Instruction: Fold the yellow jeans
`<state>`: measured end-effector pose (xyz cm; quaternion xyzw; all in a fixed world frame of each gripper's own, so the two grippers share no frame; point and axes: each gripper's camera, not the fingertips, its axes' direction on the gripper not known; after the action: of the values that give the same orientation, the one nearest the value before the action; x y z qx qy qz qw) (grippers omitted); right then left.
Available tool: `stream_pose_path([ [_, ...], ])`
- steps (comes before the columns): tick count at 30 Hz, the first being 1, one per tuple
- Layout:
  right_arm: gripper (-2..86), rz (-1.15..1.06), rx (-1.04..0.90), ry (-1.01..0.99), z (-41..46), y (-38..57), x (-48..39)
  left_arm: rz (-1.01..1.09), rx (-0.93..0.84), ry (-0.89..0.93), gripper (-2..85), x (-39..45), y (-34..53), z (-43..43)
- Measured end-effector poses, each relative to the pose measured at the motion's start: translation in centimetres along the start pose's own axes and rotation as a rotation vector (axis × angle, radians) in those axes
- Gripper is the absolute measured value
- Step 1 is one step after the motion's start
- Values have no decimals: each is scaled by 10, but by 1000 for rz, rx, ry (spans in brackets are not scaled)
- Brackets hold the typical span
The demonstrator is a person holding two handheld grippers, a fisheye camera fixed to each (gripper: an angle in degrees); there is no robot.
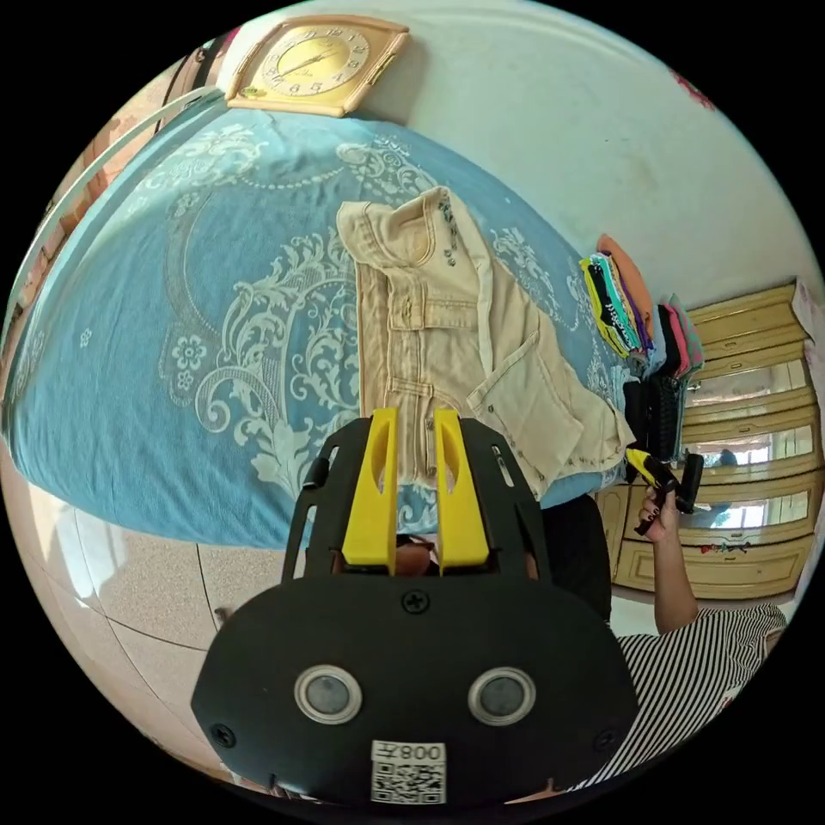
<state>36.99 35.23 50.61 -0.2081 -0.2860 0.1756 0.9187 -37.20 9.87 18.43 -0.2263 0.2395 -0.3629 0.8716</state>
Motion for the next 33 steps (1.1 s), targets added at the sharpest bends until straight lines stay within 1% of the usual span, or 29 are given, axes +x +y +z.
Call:
stream_pose_path([
  [2,88,-134,-95,37,35,-32,-39,-23,-61,-19,79,-11,-3,16],
  [6,93,-312,-233,58,90,-49,-100,-28,-113,-20,89,-21,-11,31],
  [8,98,-403,-307,135,124,-48,-132,-42,-121,-10,94,-29,-18,36],
  [10,102,-443,-336,200,141,-46,-147,-43,-128,-9,94,-35,-24,38],
  [18,108,-385,-226,367,131,-83,-136,-21,-140,22,87,-58,-39,40],
  [21,107,-365,-252,428,139,-103,-129,-13,-135,16,85,-63,-42,40],
  [24,94,-343,-351,447,161,-112,-121,-2,-141,-4,81,-67,-44,40],
  [26,76,-374,-342,496,164,-108,-130,10,-144,-28,77,-69,-45,39],
  [30,28,-409,-362,473,162,-103,-141,41,-147,-39,63,-70,-45,38],
  [33,15,-394,-371,390,147,-108,-145,35,-140,-26,48,-75,-43,34],
])
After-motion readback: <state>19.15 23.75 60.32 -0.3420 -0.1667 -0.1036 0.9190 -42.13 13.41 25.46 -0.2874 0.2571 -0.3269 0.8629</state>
